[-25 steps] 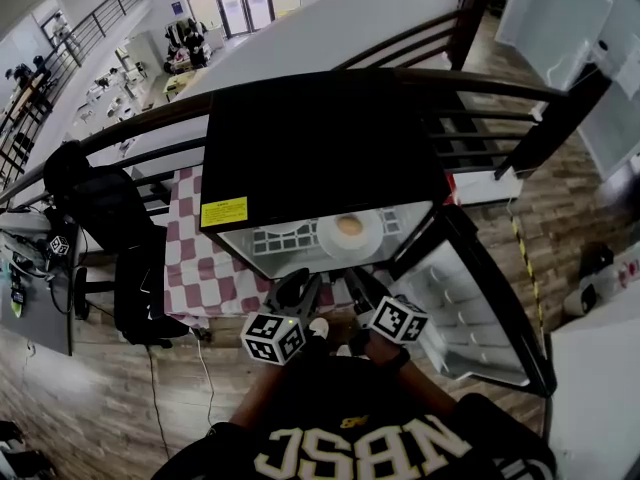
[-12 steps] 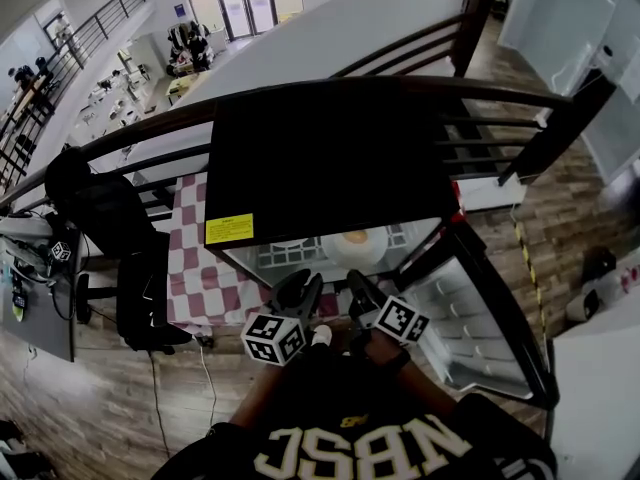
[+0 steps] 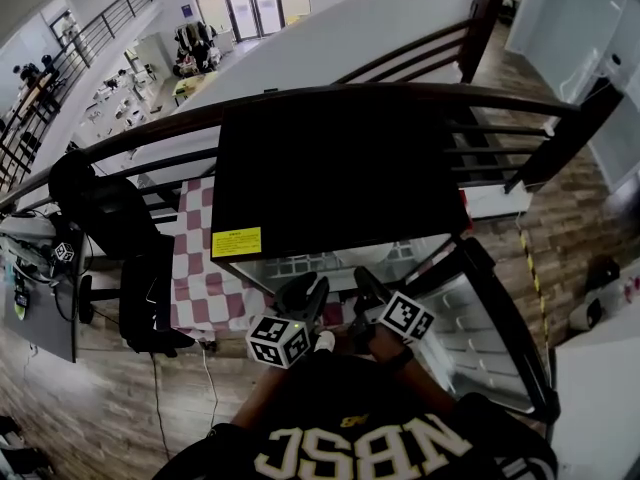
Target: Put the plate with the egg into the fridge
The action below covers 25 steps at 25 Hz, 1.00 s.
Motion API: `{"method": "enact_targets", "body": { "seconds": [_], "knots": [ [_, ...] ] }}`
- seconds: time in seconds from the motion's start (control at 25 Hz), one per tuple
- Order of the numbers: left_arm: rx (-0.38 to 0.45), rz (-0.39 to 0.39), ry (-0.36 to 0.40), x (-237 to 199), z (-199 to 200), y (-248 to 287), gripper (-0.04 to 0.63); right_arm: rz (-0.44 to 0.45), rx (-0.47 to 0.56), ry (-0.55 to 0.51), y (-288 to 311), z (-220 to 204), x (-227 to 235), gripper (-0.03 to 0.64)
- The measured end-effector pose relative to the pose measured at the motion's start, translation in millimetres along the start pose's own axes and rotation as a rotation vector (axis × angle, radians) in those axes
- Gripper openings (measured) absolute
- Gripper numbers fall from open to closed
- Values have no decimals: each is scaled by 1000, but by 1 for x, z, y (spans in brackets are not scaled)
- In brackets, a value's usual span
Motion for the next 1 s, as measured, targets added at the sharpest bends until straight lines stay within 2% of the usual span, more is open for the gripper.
{"method": "enact_targets", "body": {
  "seconds": [0.6, 0.84, 1.0],
  "knots": [
    [0, 5, 3, -3, 3, -1, 120, -1, -28, -30, 15, 17, -10, 40],
    [-13, 10, -8, -2, -3, 0, 120, -192, -131, -255, 12, 15, -9, 42],
    [-12, 4, -13, 3, -8, 0, 120, -241, -180, -338, 7, 13, -7, 65]
  ]
}}
Point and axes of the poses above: the fingertips, and each gripper's own axes: y forward along the fingers, x to its right, z out of its top, the point moved 2 cm from there along -y, backward along the fingers, and after that the axes turned 14 degrees about -x, right-handed, at the moved point
